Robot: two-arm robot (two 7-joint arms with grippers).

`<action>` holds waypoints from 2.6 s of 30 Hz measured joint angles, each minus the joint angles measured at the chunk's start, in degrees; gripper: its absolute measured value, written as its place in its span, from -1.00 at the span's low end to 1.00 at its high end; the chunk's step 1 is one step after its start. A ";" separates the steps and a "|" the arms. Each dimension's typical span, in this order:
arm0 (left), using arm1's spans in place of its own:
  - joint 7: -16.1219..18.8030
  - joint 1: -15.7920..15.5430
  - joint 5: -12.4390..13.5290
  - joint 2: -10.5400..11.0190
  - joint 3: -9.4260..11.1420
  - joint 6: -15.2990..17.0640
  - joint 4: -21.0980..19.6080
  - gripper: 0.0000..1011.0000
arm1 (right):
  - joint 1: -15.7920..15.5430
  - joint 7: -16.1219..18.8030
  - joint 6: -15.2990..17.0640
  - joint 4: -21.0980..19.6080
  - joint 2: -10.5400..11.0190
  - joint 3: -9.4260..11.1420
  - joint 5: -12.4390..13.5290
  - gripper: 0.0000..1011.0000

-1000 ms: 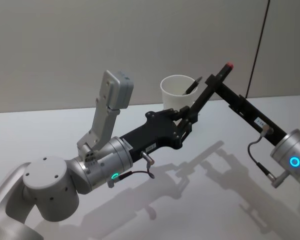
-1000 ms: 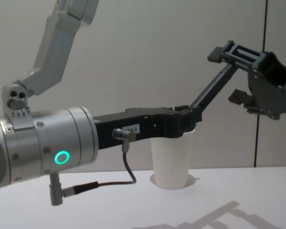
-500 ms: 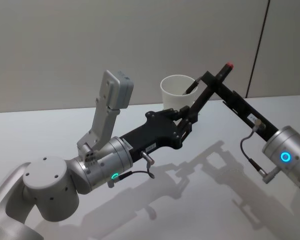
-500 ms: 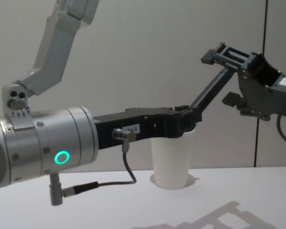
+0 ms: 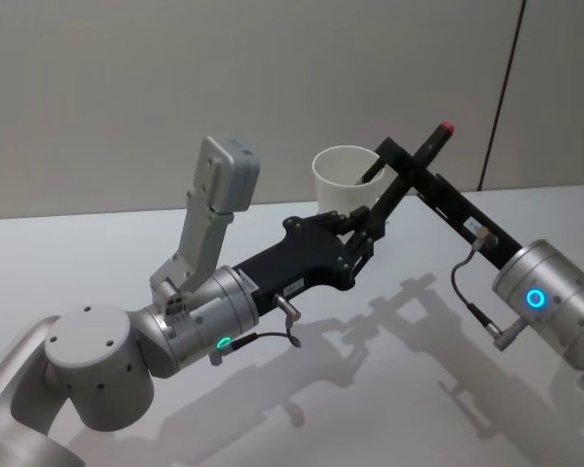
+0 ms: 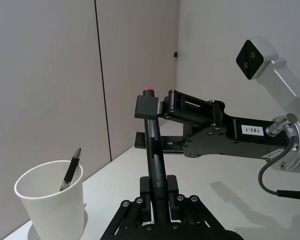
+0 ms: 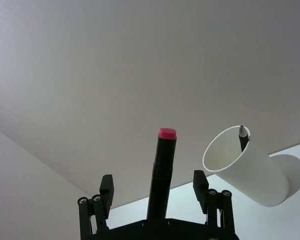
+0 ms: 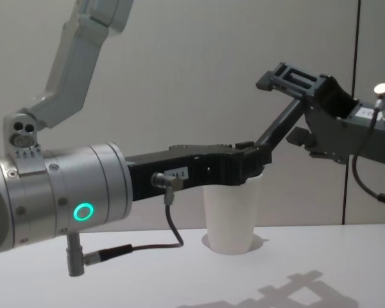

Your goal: Place the pen into the pen holder.

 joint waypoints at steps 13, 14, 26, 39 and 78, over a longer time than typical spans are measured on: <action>0.00 0.00 0.00 0.00 0.00 0.00 0.00 -0.62 | 0.53 -2.15 -0.60 0.56 -0.47 -0.79 -0.61 0.98; 0.00 0.00 0.00 0.00 0.00 0.00 0.00 -0.62 | 0.54 -2.32 -0.66 0.58 -0.48 -0.86 -0.63 0.98; 0.00 0.00 0.00 0.00 0.00 0.00 0.00 -0.62 | 0.51 -2.98 -1.19 0.51 -0.45 -1.36 -0.65 0.98; 0.00 0.00 0.00 0.00 0.00 0.00 0.00 -0.62 | -0.32 -4.21 -2.83 -0.38 -0.10 -1.79 -0.28 0.98; -0.02 0.00 0.00 0.01 0.00 0.02 0.00 -0.62 | -0.96 -5.15 -4.05 -1.12 0.19 -2.09 0.01 -0.57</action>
